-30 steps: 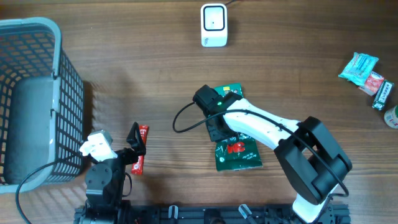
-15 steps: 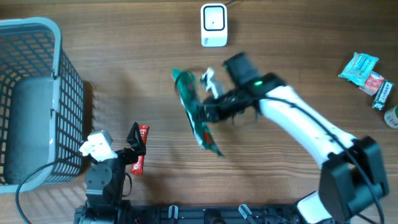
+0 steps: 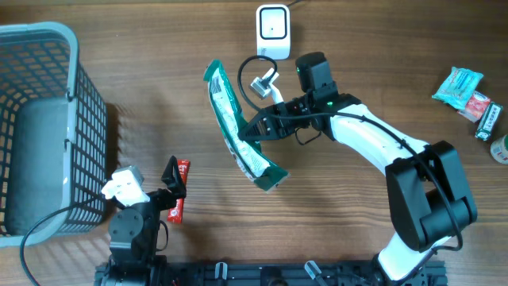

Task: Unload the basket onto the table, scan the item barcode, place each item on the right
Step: 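Hold the green sponge pack up in front of the white scanner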

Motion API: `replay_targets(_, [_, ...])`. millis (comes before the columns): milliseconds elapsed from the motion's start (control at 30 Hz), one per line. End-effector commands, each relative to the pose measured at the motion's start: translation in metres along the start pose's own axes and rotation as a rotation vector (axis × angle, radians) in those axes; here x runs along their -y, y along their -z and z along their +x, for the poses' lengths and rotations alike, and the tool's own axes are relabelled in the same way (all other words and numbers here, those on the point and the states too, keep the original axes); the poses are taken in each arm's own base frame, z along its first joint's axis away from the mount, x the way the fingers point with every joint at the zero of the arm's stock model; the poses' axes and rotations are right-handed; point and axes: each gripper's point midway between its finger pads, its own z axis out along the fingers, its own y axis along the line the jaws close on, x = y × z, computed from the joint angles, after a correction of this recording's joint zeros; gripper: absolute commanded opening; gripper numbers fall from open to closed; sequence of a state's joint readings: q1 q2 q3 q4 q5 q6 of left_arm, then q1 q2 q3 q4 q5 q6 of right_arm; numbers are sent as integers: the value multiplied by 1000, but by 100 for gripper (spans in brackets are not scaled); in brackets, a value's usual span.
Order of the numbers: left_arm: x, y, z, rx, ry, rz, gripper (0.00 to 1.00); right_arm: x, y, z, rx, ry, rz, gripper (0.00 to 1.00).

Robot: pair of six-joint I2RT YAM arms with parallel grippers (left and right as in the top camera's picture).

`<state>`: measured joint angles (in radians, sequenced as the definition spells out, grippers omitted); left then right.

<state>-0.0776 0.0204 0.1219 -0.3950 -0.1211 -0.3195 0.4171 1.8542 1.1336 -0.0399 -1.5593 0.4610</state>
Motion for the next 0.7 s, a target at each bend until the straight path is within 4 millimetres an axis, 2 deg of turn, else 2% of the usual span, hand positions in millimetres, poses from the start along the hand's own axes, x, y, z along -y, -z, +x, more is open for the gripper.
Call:
replay_targets(0, [2,0,1,1,-2,14,100,-7,-1,4,-47,-534,-48,5])
replay_targets(133, [2,0,1,1,-2,14,100,-6,-6,11,-75,-1204,-31,4])
replay_targets(167, [2,0,1,0,-2,14,100,-6,-6,10,-75,-1235,-30,4])
replay_targets(200, [2,0,1,1,-2,14,100,-7,-6,8,-75,-1204,-29,4])
replay_targets(400, [2,0,1,1,-2,14,100,-20,-5,-11,-73,-748,-28,5])
replay_targets(467, [2,0,1,1,-2,14,100,-23,-6,-21,-40,-458,-18,4])
replay_targets(533, [2,0,1,0,-2,14,100,-24,-12,-19,-52,-280,-24,4])
replay_targets(600, [2,0,1,1,-2,14,100,-19,-18,-21,-29,-81,-10,4])
replay_targets(667, [2,0,1,1,-2,14,100,-10,-18,-23,-1,-53,16,5])
